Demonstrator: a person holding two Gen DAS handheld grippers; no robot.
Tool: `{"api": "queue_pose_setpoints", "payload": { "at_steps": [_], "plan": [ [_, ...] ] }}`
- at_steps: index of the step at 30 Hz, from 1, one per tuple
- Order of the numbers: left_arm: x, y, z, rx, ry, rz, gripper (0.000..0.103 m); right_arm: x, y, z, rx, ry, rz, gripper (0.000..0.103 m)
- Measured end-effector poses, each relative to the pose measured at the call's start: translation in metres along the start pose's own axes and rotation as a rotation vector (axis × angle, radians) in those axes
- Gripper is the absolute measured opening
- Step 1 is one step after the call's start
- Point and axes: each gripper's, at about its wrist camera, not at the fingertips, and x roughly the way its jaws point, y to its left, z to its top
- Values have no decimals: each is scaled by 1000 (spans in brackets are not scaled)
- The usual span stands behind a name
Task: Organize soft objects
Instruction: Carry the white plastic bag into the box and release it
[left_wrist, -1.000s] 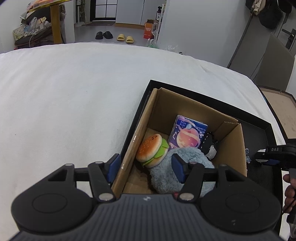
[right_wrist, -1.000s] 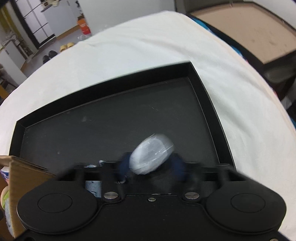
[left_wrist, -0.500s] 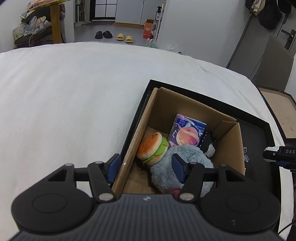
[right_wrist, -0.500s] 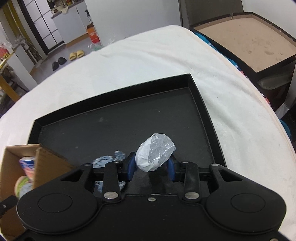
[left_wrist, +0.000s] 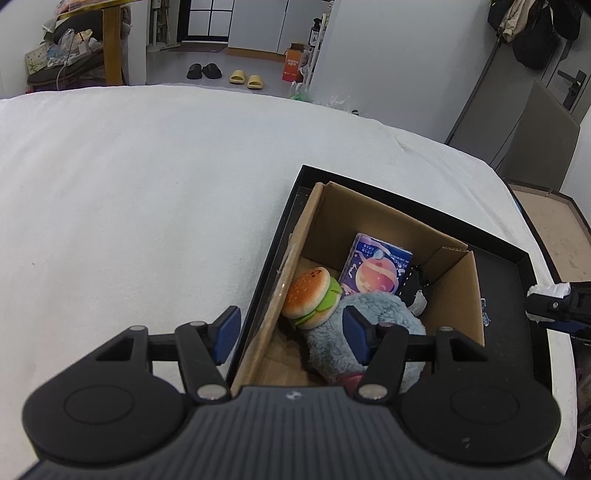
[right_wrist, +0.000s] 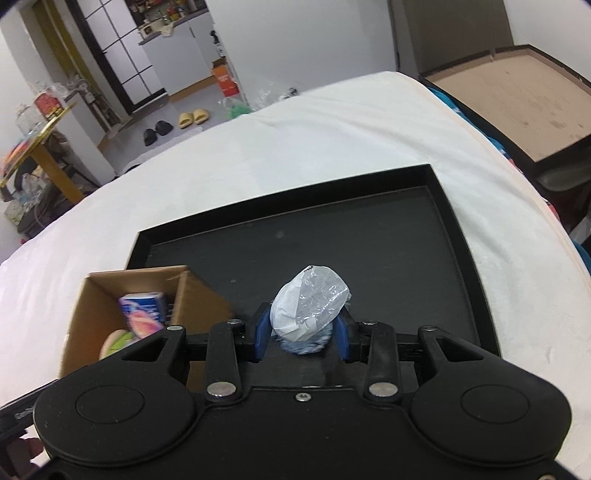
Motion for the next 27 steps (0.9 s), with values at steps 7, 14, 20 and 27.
{"api": "queue_pose_setpoints", "payload": {
  "at_steps": [7, 14, 20, 27],
  "plan": [
    [1, 11, -1, -21, 12, -28, 59, -6, 27, 0, -36, -14, 22, 35],
    [-1, 23, -2, -44, 16, -58, 59, -6, 57, 1, -77, -17, 38, 35],
    [1, 28, -4, -36, 25, -83, 54, -4, 80, 2, -116, -16, 55, 35],
    [9, 32, -7, -28, 62, -108, 20, -2, 97, 3, -140, -20, 66, 35]
  ]
}}
